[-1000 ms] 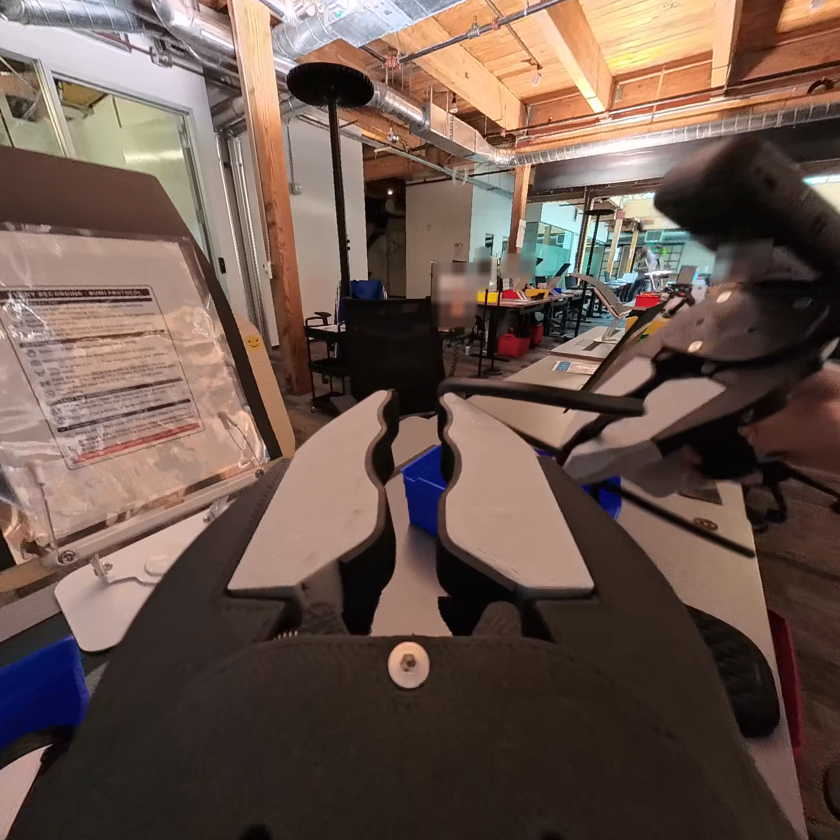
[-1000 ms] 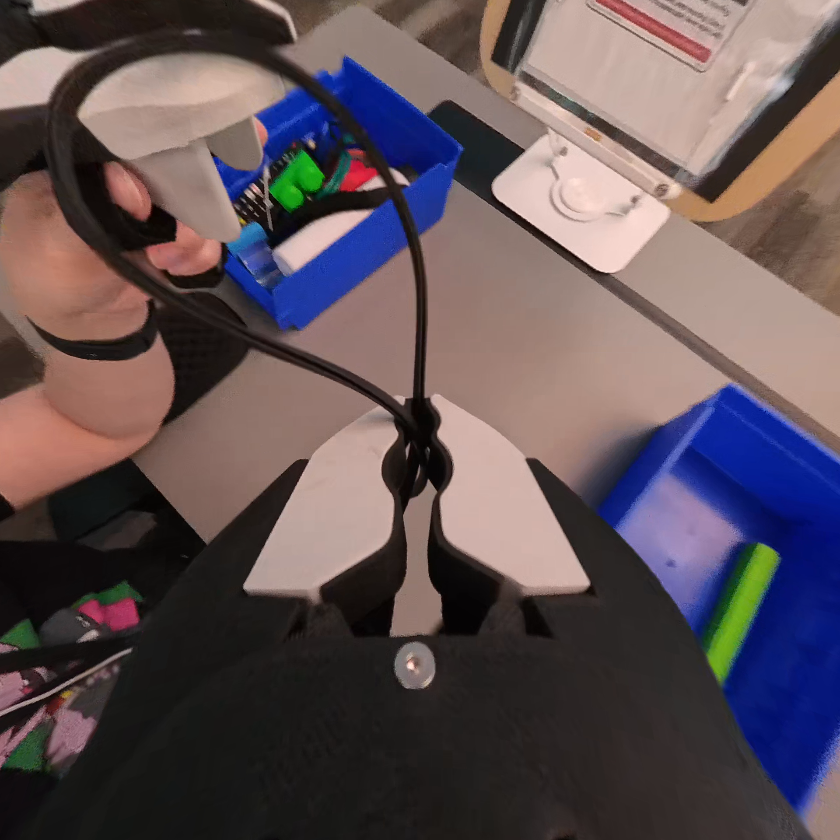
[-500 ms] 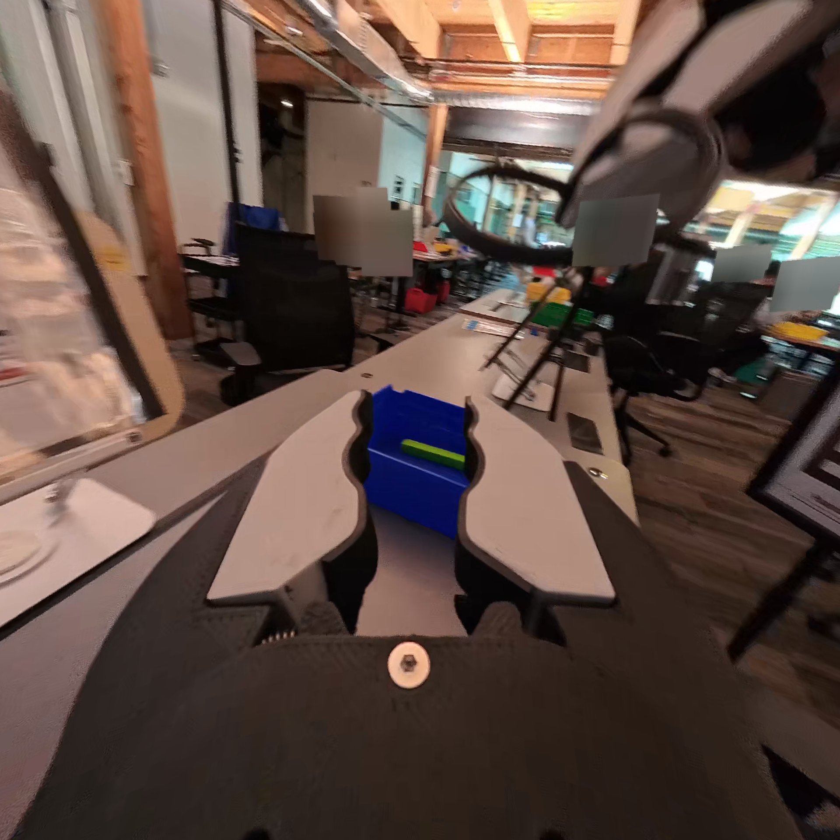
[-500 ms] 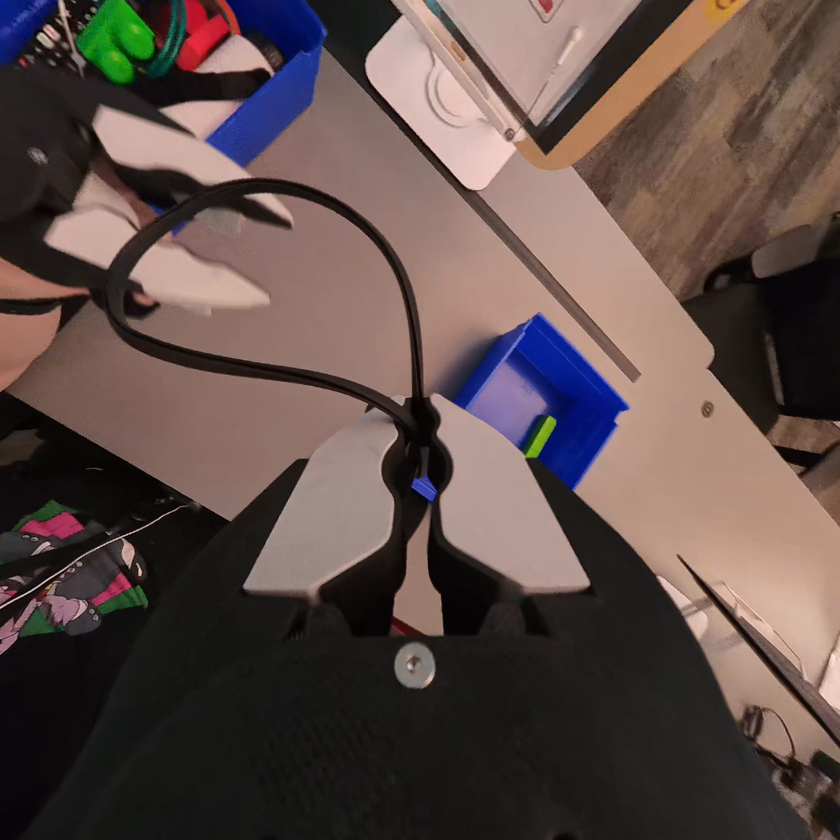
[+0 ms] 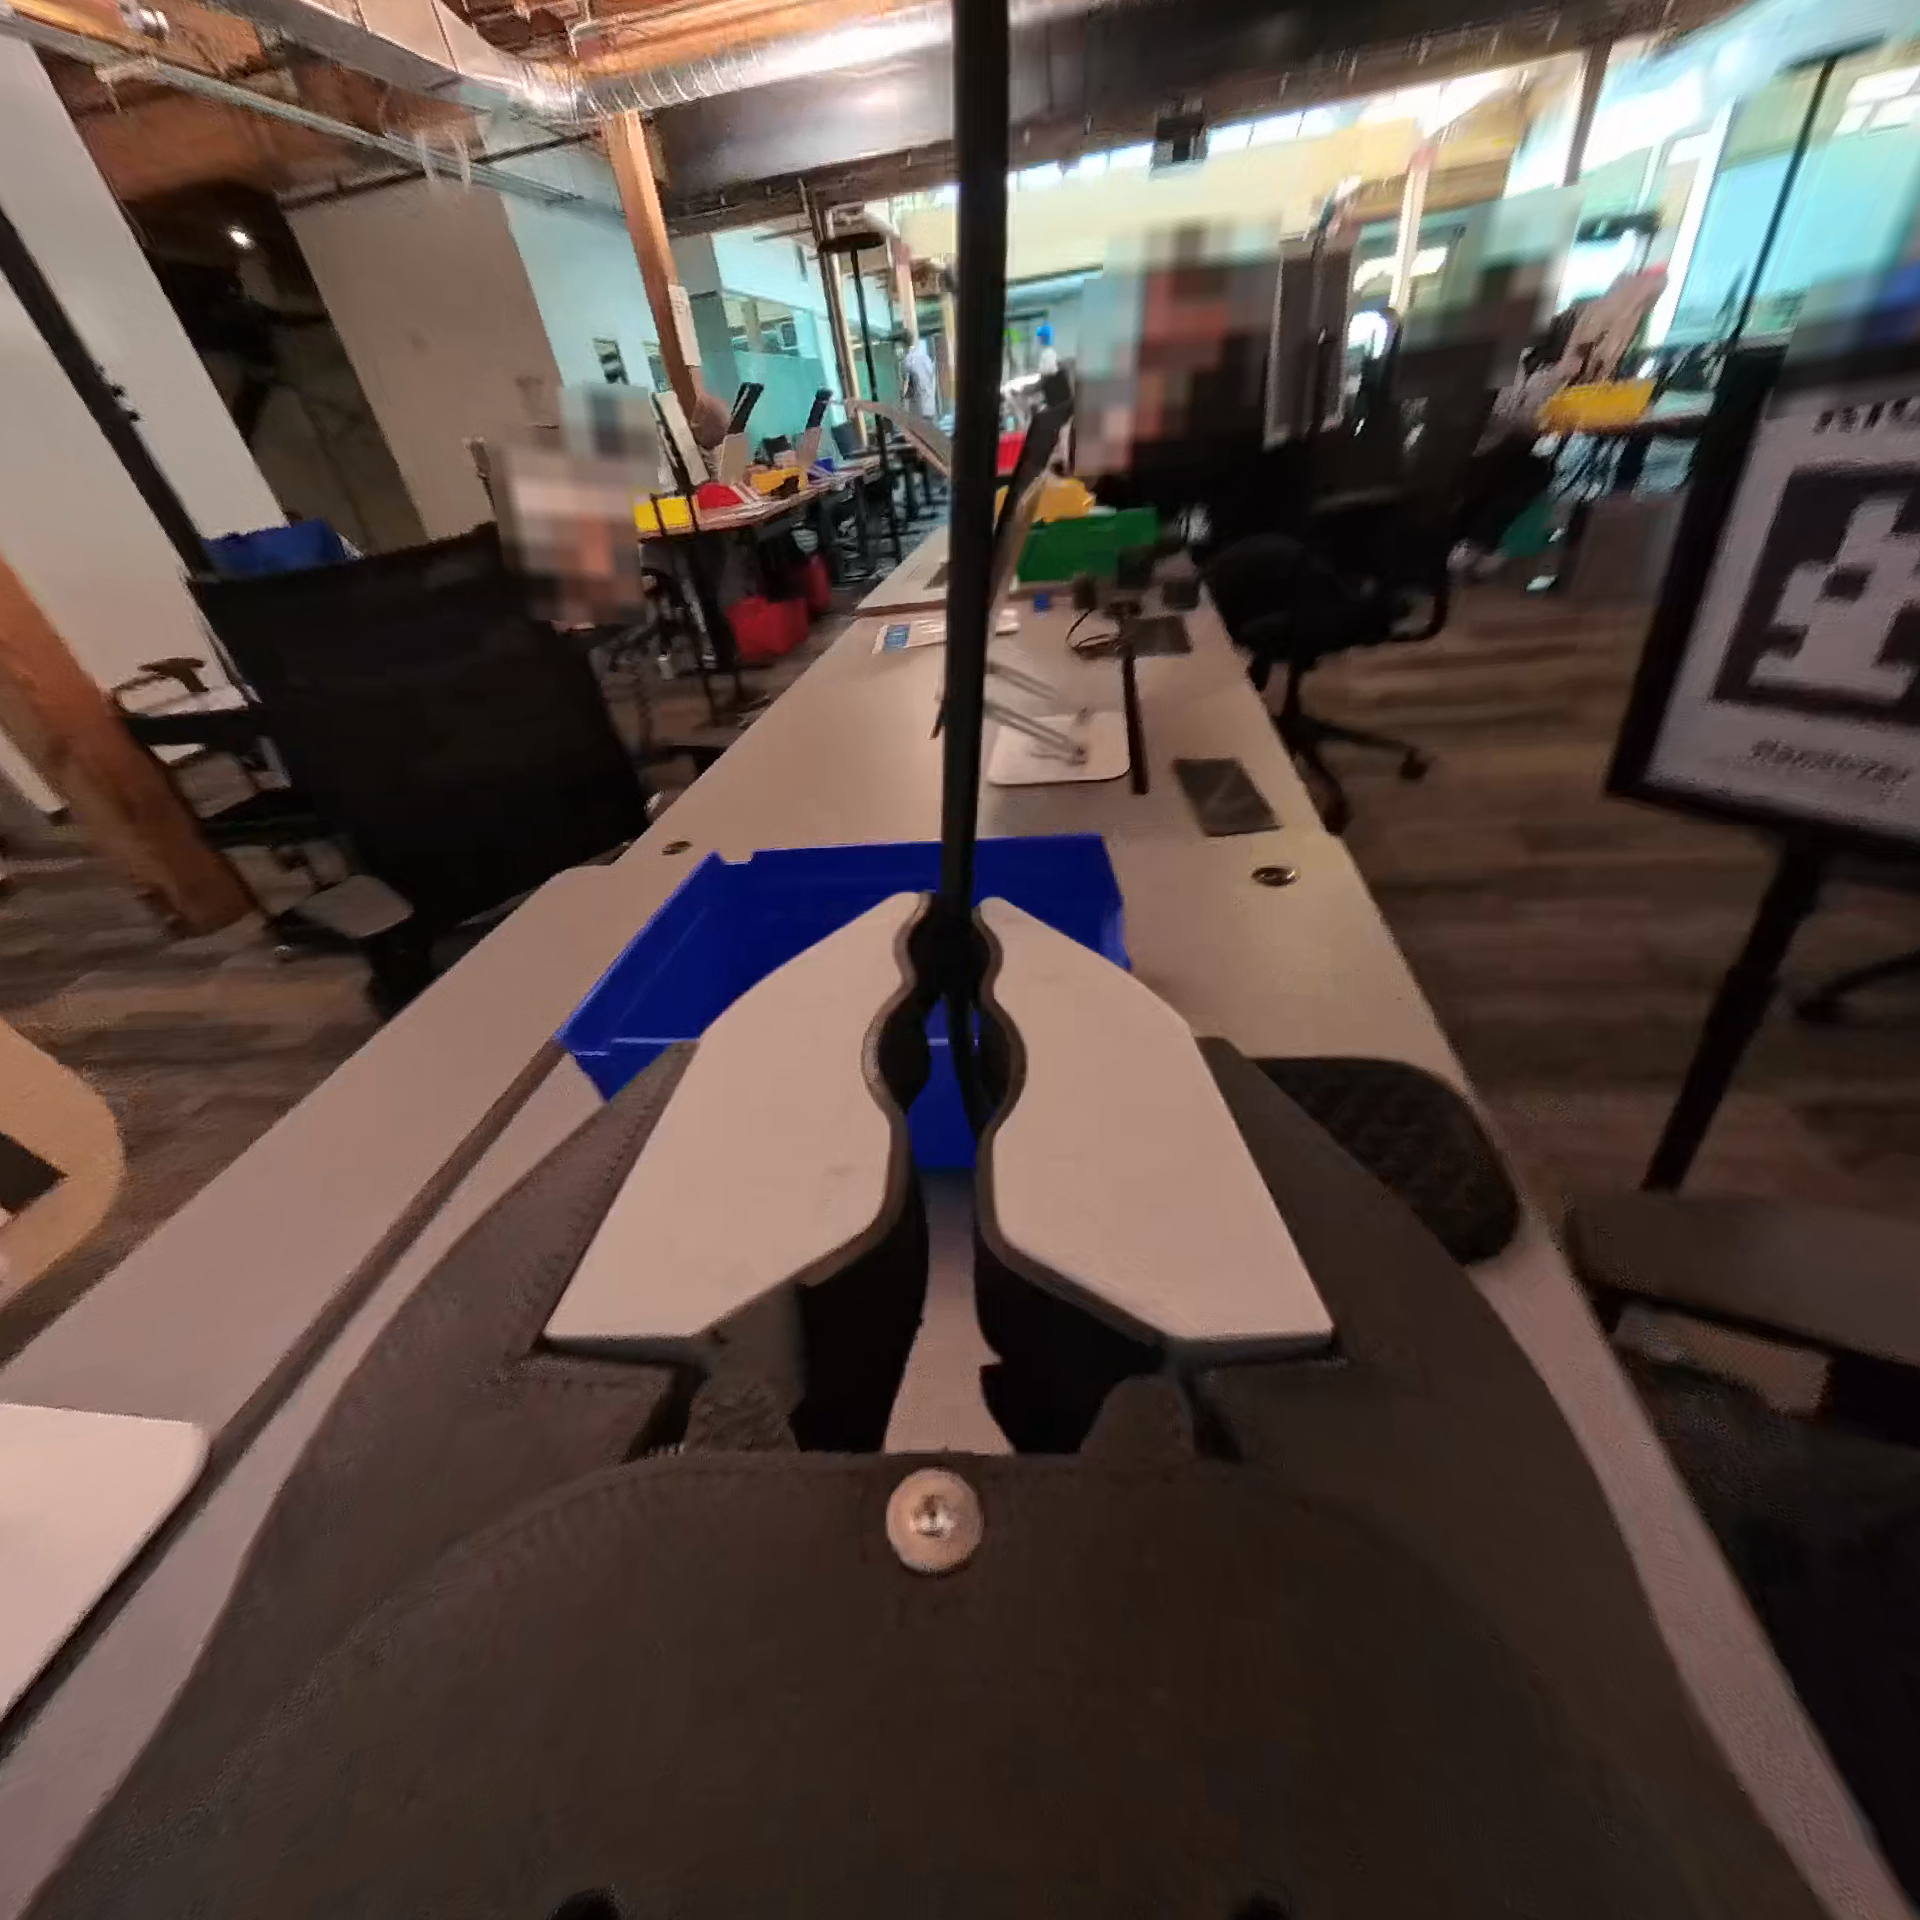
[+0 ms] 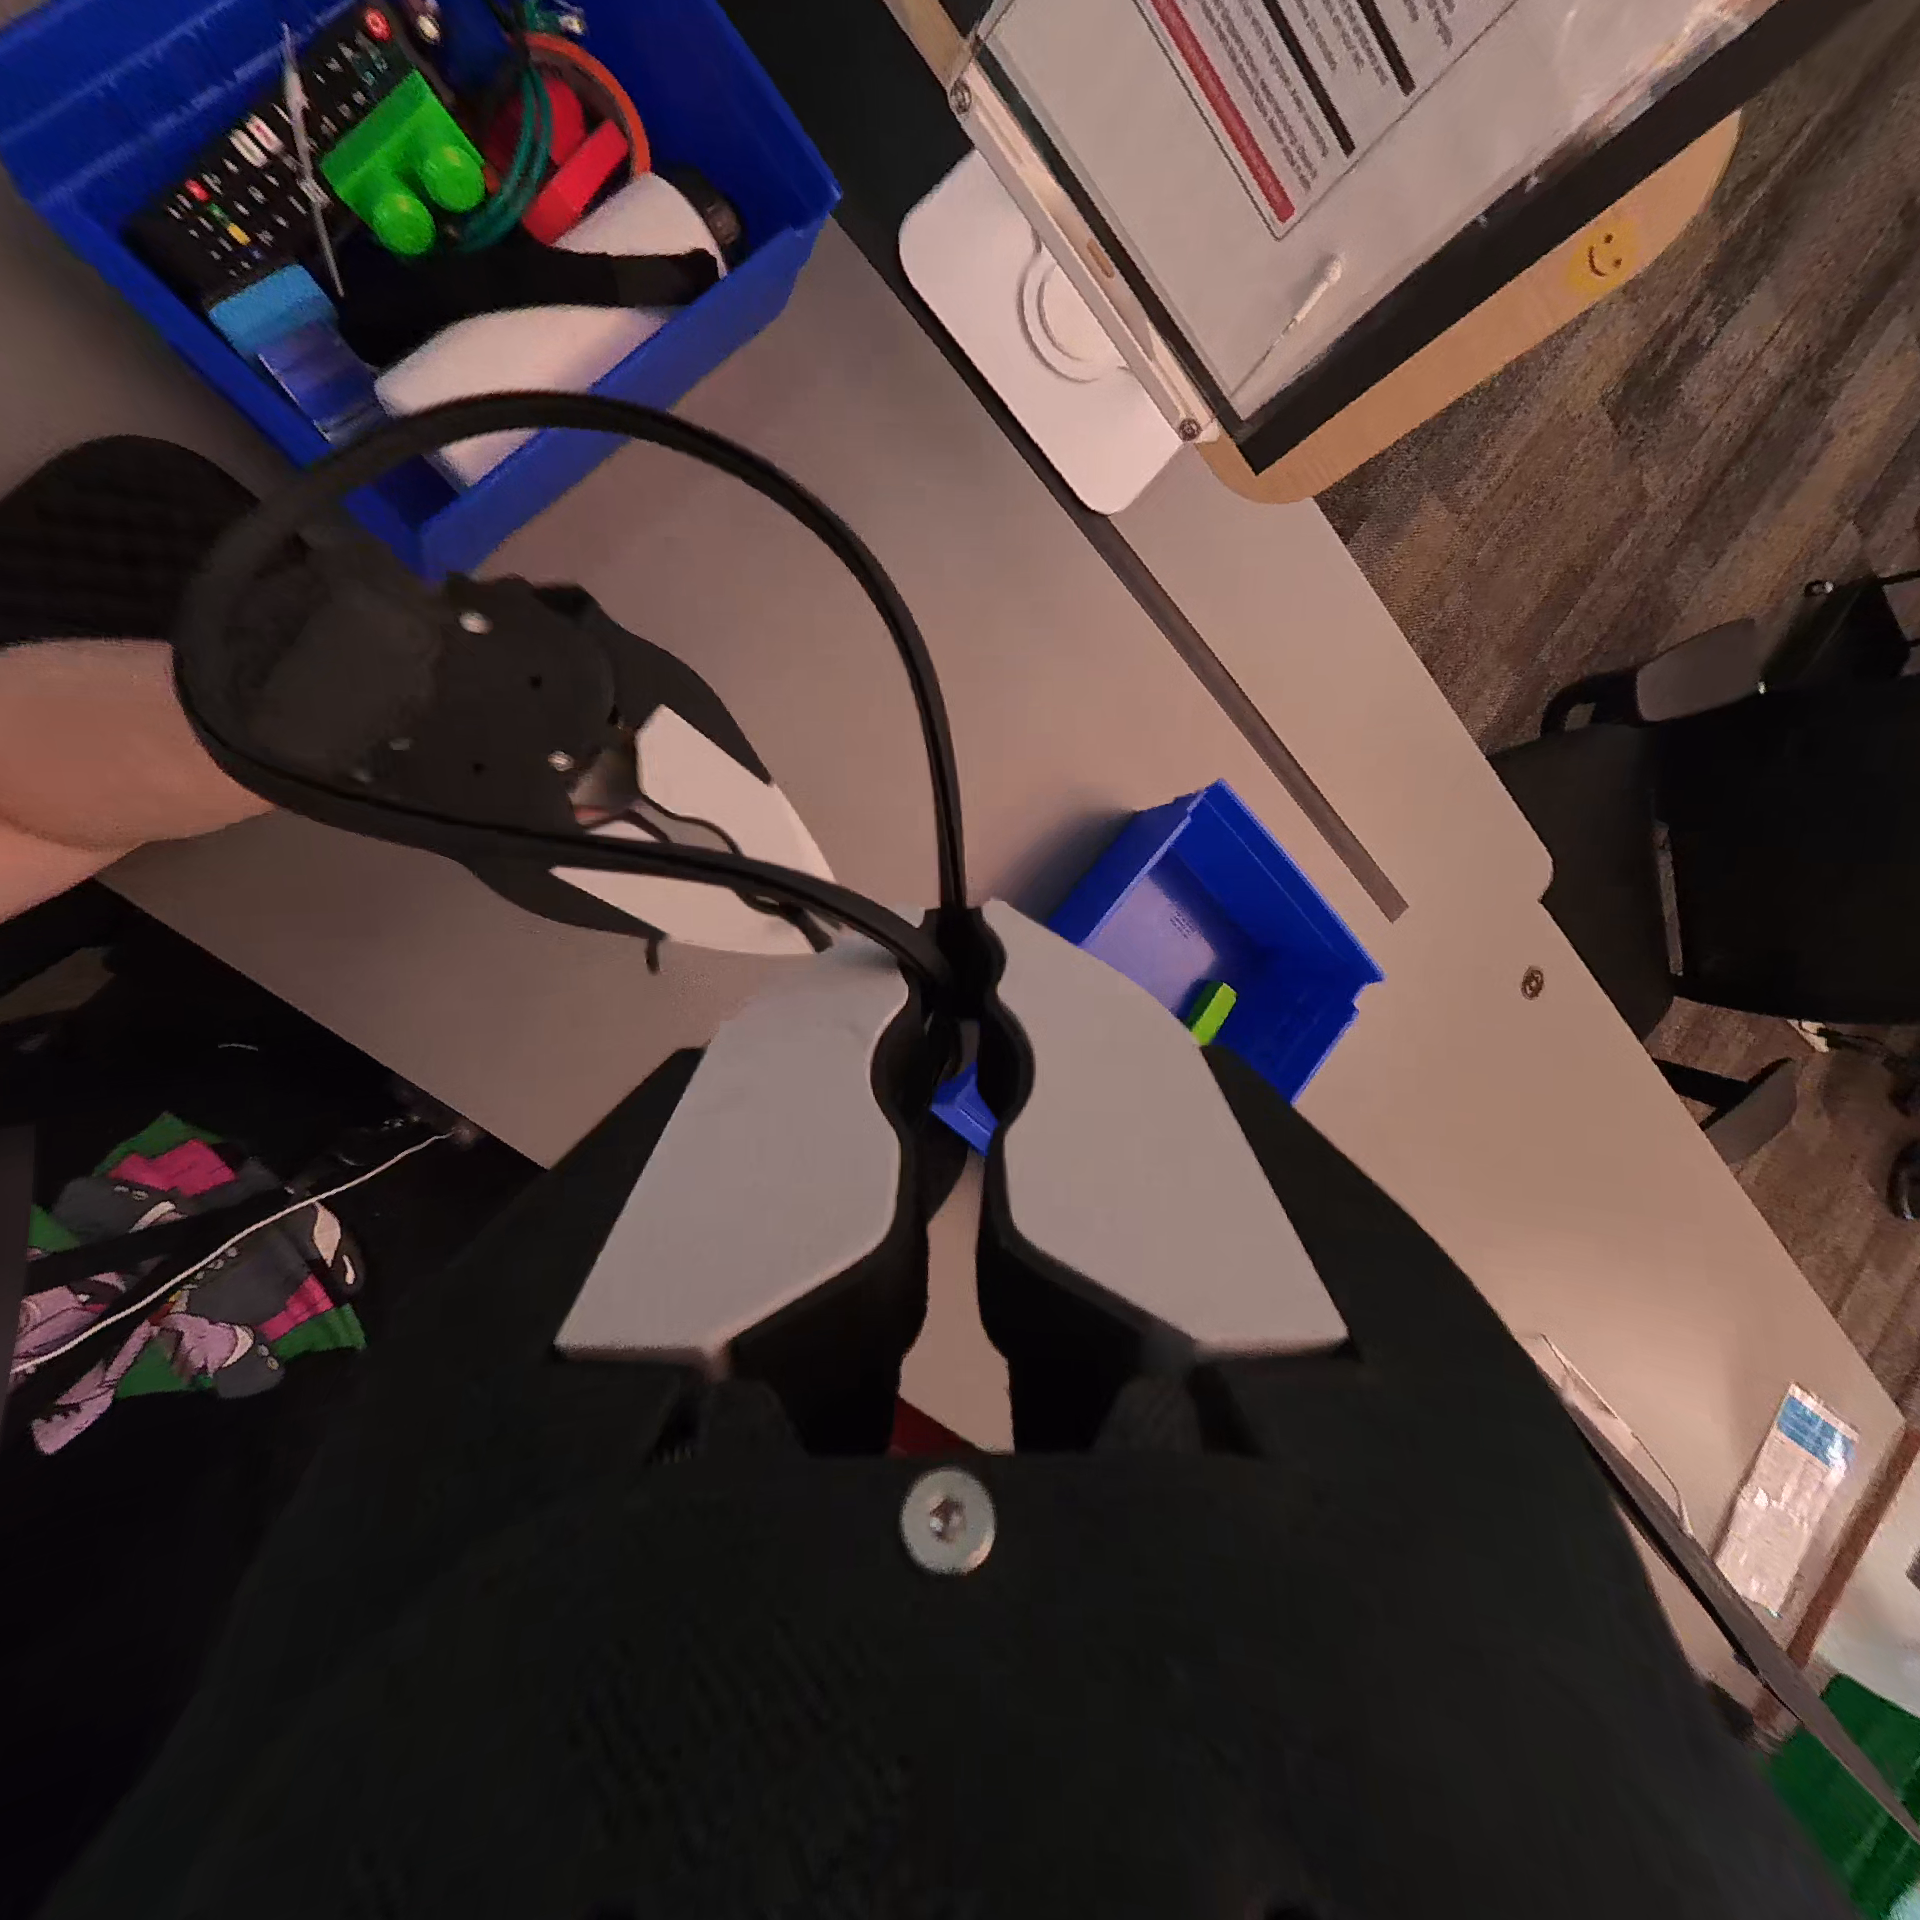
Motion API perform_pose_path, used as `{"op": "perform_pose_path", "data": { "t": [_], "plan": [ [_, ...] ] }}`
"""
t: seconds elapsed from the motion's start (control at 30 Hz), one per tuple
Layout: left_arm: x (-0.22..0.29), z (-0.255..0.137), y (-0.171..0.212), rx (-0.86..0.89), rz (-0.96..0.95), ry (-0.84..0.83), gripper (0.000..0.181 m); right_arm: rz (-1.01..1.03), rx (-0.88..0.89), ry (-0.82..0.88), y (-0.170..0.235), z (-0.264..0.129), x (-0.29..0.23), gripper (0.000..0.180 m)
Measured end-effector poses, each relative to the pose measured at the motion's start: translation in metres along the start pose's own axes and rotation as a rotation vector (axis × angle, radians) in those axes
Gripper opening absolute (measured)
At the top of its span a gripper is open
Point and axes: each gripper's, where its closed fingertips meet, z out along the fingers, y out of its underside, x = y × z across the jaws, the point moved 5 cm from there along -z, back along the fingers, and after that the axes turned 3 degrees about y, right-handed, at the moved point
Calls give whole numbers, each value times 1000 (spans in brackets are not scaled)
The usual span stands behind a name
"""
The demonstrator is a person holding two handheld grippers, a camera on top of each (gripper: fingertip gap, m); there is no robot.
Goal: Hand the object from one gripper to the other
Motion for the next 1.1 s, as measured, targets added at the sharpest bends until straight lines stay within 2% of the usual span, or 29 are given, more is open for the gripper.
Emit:
{"op": "perform_pose_path", "data": {
  "t": [0.07, 0.23, 0.3, 0.43, 0.53, 0.63, 0.8, 0.93, 1.1],
  "plan": [
    [-1, -8, -7, 20, 104, -52, 3, 6, -48, 25, 9, 5, 6, 5],
    [-3, -34, -28, 84, 611, -423, 3, 107, -208, -36, 41, 24, 15, 5],
    [-2, -40, -36, 95, 722, -567, 4, 142, -259, -83, 51, 32, 14, 5],
    [-1, -49, -48, 174, 657, -653, 13, 154, -289, -129, 60, 44, 11, 5],
    [-10, -57, -51, 169, 632, -738, 29, 157, -276, -159, 61, 47, 8, 5],
    [-17, -61, -50, 163, 623, -784, 36, 153, -265, -200, 61, 47, 4, 7],
    [-20, -59, -48, 160, 640, -785, 45, 119, -283, -213, 64, 50, -2, 5],
    [-2, -49, -44, 163, 781, -640, 16, 96, -330, -184, 71, 53, -1, 5],
    [8, -31, -32, 45, 772, -489, 3, 79, -417, -156, 87, 59, 6, 5]
  ]
}}
